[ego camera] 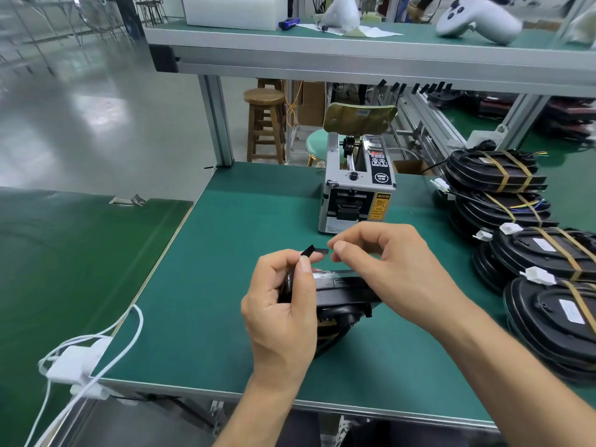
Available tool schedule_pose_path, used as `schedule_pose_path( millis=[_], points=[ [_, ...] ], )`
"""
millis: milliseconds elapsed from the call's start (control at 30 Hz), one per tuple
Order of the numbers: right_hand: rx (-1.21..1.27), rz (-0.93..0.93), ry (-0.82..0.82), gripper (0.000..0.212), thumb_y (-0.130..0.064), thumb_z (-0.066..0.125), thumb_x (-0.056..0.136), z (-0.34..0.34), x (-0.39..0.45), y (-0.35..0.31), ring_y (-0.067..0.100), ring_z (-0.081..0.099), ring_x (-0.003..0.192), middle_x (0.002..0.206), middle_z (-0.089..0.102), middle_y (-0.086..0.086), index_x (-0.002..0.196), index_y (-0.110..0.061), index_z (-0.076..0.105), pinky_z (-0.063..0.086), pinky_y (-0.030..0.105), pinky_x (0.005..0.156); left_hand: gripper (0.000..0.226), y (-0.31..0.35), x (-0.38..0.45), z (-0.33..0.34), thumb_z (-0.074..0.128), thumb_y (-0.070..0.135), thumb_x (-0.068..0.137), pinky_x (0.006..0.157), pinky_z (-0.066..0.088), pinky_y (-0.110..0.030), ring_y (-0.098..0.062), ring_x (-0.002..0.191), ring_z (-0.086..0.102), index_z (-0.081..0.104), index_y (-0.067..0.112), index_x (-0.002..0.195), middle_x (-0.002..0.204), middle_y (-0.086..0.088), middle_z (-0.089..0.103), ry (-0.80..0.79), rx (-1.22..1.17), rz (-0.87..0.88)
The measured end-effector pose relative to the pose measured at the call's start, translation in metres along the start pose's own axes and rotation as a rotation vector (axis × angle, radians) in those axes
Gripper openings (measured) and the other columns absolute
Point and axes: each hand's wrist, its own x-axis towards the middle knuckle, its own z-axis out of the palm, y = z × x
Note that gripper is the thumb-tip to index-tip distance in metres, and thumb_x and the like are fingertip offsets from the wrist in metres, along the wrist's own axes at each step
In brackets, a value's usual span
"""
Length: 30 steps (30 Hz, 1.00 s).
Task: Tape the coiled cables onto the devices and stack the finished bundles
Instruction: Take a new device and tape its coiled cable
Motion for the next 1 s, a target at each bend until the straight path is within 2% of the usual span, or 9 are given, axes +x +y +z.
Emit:
schedule_pose_path(
  millis=[33, 100, 167, 267, 567, 733, 867, 933, 1000],
  points=[
    [0.030, 0.040, -0.019, 0.019, -0.035, 0.069, 0.096, 0.000, 0.001, 0.000, 0.001, 0.050, 0.055, 0.062, 0.063, -0.016, 0.081, -0.027, 0.076, 0.038, 0.011, 0.054, 0.007, 0.000, -0.001, 0.000, 0.062, 0.030, 0.107, 0.083, 0.060, -0.024, -0.018, 0.098, 0.080, 0.064, 0.035, 0.103, 0.103, 0.011, 0.081, -0.002, 0.004, 0.005],
    [0.103, 0.109, -0.038, 0.023, -0.036, 0.069, 0.096, -0.001, 0.003, -0.002, 0.005, 0.039, 0.051, 0.058, 0.059, -0.006, 0.079, -0.023, 0.076, 0.032, 0.012, 0.049, 0.006, -0.001, -0.001, 0.000, 0.062, 0.030, 0.107, 0.080, 0.060, -0.025, -0.017, 0.095, 0.079, 0.064, 0.035, 0.103, 0.101, 0.010, 0.080, 0.003, 0.020, 0.015],
    [0.189, 0.155, -0.049, 0.022, -0.033, 0.070, 0.096, -0.001, 0.004, -0.006, 0.006, 0.052, 0.061, 0.070, 0.073, -0.001, 0.078, -0.021, 0.078, 0.037, 0.011, 0.054, 0.005, -0.002, -0.002, 0.001, 0.063, 0.030, 0.106, 0.080, 0.059, -0.024, -0.017, 0.094, 0.079, 0.065, 0.033, 0.103, 0.099, 0.011, 0.079, 0.007, 0.032, 0.031],
    [0.274, 0.191, -0.060, 0.026, -0.030, 0.071, 0.096, -0.001, 0.005, -0.008, 0.000, 0.064, 0.071, 0.076, 0.077, -0.002, 0.074, -0.018, 0.078, 0.040, 0.003, 0.063, 0.004, -0.001, -0.002, 0.002, 0.064, 0.028, 0.105, 0.080, 0.055, -0.018, -0.012, 0.090, 0.077, 0.067, 0.030, 0.103, 0.099, 0.014, 0.077, 0.001, 0.051, 0.060],
    [0.283, 0.198, -0.036, 0.018, -0.027, 0.077, 0.089, -0.002, 0.006, -0.010, 0.006, 0.057, 0.066, 0.075, 0.076, 0.001, 0.071, -0.027, 0.077, 0.041, 0.011, 0.058, 0.007, 0.002, -0.003, 0.004, 0.064, 0.021, 0.102, 0.083, 0.050, -0.009, 0.001, 0.088, 0.071, 0.068, 0.026, 0.105, 0.100, 0.020, 0.072, -0.023, 0.122, 0.117],
    [0.249, 0.165, -0.030, 0.018, -0.023, 0.074, 0.090, -0.003, 0.005, -0.010, 0.004, 0.042, 0.053, 0.074, 0.073, 0.010, 0.072, -0.025, 0.076, 0.032, 0.011, 0.047, 0.006, 0.002, -0.003, 0.005, 0.065, 0.021, 0.102, 0.082, 0.049, -0.009, 0.000, 0.087, 0.070, 0.067, 0.026, 0.105, 0.100, 0.020, 0.072, -0.030, 0.139, 0.133],
    [0.220, 0.106, -0.003, 0.016, -0.027, 0.072, 0.094, -0.008, 0.003, -0.008, 0.010, 0.046, 0.062, 0.082, 0.074, 0.012, 0.079, -0.022, 0.074, 0.037, 0.018, 0.056, 0.004, 0.001, -0.002, 0.003, 0.063, 0.019, 0.104, 0.085, 0.053, -0.014, -0.005, 0.097, 0.077, 0.067, 0.022, 0.103, 0.103, 0.015, 0.079, -0.021, 0.101, 0.102],
    [0.210, 0.073, -0.029, 0.016, -0.035, 0.072, 0.093, -0.017, -0.003, -0.005, 0.012, 0.047, 0.064, 0.077, 0.072, 0.007, 0.084, -0.022, 0.073, 0.037, 0.023, 0.059, 0.005, 0.001, 0.000, 0.002, 0.062, 0.019, 0.105, 0.086, 0.055, -0.016, -0.009, 0.103, 0.079, 0.065, 0.021, 0.102, 0.106, 0.013, 0.081, -0.012, 0.074, 0.076],
    [0.175, 0.059, -0.099, 0.018, -0.042, 0.071, 0.090, -0.024, -0.012, -0.001, 0.016, 0.057, 0.066, 0.083, 0.072, -0.012, 0.083, -0.026, 0.072, 0.047, 0.022, 0.065, 0.004, 0.001, 0.001, 0.000, 0.062, 0.022, 0.105, 0.087, 0.057, -0.019, -0.011, 0.102, 0.079, 0.064, 0.024, 0.101, 0.105, 0.013, 0.082, 0.007, 0.067, 0.052]
  ],
)
